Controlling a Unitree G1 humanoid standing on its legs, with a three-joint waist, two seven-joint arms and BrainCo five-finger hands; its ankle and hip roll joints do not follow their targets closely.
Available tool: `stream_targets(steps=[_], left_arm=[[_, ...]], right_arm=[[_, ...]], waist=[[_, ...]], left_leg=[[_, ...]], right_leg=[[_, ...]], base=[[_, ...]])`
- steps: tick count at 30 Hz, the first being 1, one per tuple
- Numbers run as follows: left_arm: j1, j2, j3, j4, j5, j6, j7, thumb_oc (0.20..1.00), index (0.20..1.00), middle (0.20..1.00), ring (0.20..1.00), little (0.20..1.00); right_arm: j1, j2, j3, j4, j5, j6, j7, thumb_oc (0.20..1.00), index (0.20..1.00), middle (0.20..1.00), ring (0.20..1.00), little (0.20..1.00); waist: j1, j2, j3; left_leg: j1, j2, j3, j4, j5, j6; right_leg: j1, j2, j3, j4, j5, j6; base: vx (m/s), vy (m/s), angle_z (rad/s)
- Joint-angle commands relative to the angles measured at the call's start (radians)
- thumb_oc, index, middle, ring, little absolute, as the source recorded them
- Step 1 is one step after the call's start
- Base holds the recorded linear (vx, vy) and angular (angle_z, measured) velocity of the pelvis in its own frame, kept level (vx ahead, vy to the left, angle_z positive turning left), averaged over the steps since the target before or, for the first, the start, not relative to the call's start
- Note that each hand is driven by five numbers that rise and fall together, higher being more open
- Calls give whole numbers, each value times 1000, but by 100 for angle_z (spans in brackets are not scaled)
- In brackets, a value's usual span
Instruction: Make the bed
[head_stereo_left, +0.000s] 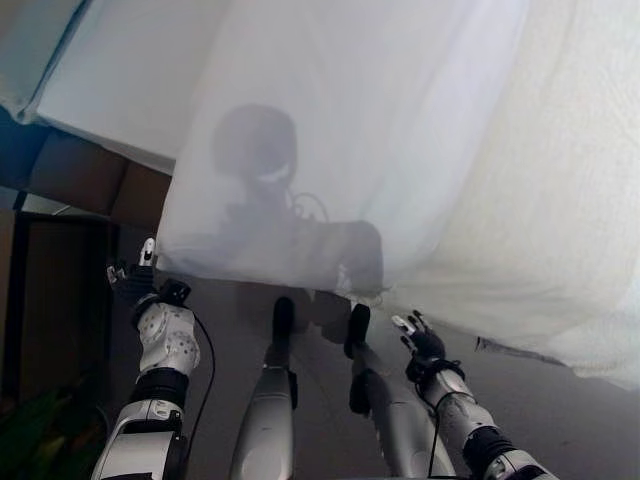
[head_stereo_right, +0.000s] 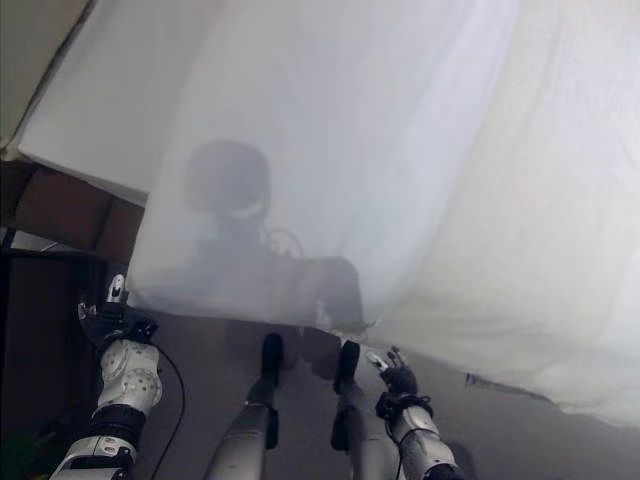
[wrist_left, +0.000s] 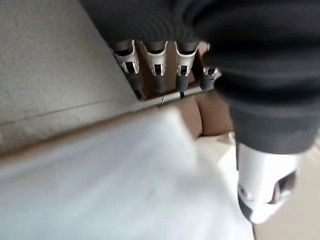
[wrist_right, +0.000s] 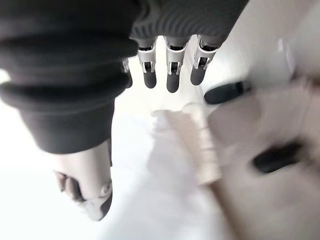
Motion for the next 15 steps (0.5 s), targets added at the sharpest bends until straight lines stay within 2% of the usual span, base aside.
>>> stream_targets(steps=[1,5,6,7,9,11,12,14,15], left_arm=[[4,15,30,27,23,-31,-22,1000,1000,1000,1000,1000],[14,15,21,84,99,15,53,1000,1000,1000,1000,1000],[14,14,21,82,101,16,55,1000,1000,1000,1000,1000],[35,-4,30,59,158,25,148,1000,1000,1000,1000,1000],[68,-42,24,-36,226,13,217,1000,1000,1000,1000,1000],[109,-39,20,-133,319,9,242,1000,1000,1000,1000,1000],[118,-43,22,-150,320,6,231,1000,1000,1000,1000,1000],[144,-27,12,-274,318,-27,170,1000,1000,1000,1000,1000],[155,-15,-2,-327,289,-32,101,1000,1000,1000,1000,1000]], right_arm=[[34,20,3,-59,131,-46,29,1000,1000,1000,1000,1000],[79,-1,-26,-85,28,-101,-103,1000,1000,1000,1000,1000],[81,-1,-26,-89,24,-101,-107,1000,1000,1000,1000,1000],[110,-13,-52,-163,-90,-145,-240,1000,1000,1000,1000,1000],[109,-20,-54,-261,-159,-165,-296,1000,1000,1000,1000,1000],[95,-59,-39,-357,-249,-156,-279,1000,1000,1000,1000,1000],[90,-77,-31,-384,-287,-155,-267,1000,1000,1000,1000,1000],[70,-133,-21,-464,-348,-151,-222,1000,1000,1000,1000,1000],[47,-160,-29,-497,-354,-153,-187,1000,1000,1000,1000,1000]], waist=[[-22,-4,0],[-40,-3,0],[-40,-3,0],[-51,0,0],[-54,2,0],[-52,6,0],[-51,8,0],[-45,13,0],[-40,18,0]], left_leg=[[-41,-91,26,-9,-21,15],[-40,-95,38,-11,-21,21],[-40,-95,38,-11,-21,21],[-45,-95,41,-8,-23,24],[-46,-97,43,-6,-25,28],[-50,-99,45,-3,-25,31],[-51,-99,46,-3,-24,32],[-53,-100,42,-5,-22,34],[-52,-102,39,-6,-22,35]], right_leg=[[-49,-27,31,34,-18,123],[-59,-27,42,48,-23,120],[-59,-27,42,49,-23,120],[-68,-30,43,59,-27,119],[-73,-31,45,63,-28,118],[-80,-32,49,66,-25,118],[-81,-33,50,66,-24,118],[-81,-35,50,64,-22,119],[-80,-36,46,62,-22,119]], base=[[8,28,-22],[4,20,-8],[7,17,-11],[11,11,-12],[9,13,-7],[0,0,0],[0,0,0],[9,-10,-5],[0,0,0]])
